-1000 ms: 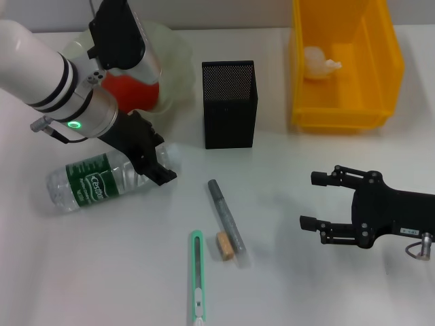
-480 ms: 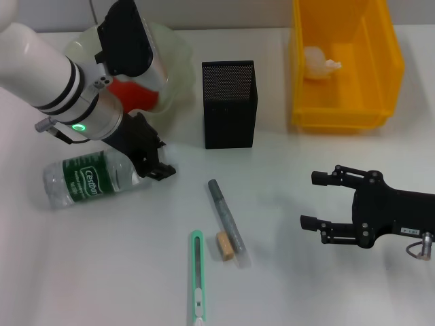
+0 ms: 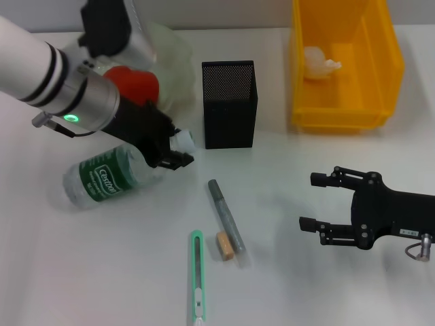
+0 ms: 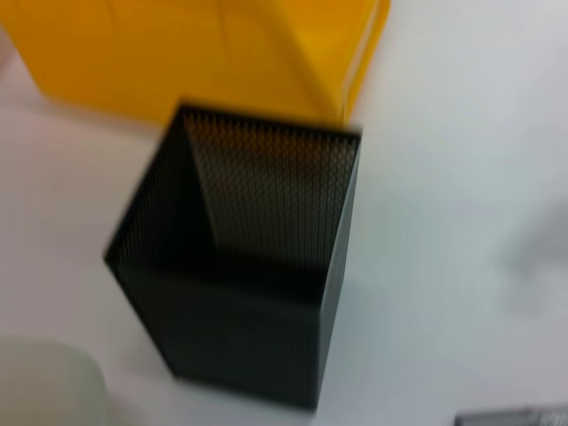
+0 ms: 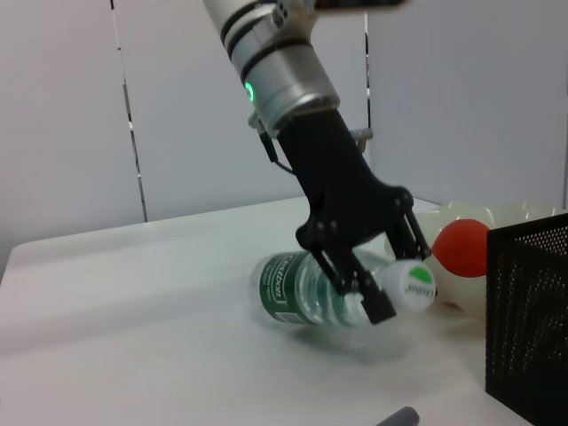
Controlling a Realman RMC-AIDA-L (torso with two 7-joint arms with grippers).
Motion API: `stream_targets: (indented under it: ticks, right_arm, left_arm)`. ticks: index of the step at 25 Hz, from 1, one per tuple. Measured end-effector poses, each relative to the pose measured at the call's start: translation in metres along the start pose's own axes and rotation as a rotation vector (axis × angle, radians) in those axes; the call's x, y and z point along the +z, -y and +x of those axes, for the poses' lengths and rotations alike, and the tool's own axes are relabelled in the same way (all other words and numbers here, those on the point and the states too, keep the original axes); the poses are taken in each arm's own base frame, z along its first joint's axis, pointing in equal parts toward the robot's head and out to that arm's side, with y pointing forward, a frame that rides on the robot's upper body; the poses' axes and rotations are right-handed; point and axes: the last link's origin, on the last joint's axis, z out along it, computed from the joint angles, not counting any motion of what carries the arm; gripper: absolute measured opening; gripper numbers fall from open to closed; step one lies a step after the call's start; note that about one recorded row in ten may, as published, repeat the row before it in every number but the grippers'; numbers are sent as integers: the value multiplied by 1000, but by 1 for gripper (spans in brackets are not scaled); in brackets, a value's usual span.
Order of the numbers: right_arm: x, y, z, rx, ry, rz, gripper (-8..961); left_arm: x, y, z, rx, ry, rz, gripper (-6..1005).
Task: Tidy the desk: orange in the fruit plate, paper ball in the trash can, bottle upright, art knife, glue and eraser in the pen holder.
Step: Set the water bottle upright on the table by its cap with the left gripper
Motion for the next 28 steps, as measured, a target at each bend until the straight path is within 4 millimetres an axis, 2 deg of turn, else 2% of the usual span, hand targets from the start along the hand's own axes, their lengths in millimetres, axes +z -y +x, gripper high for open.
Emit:
stream_targets:
  ticks: [7,19,21,28]
  right_arm:
    - [2,0,-1,-1,0,-7,800]
    - [3,-1,-1,-1,0,-10,800]
    - [3,-1,-1,-1,0,-11,801]
    - [5,1,-3,-4,1,-16,801]
  left_arm:
    - [-21,3,-7,-41,-140,-13,440]
    - [-33,1,-15,-71,-252,-20,440]
    - [-43,1,-22,-89,-316,-19,440]
    - [-52,-2,-33,-107,-389,-18,440]
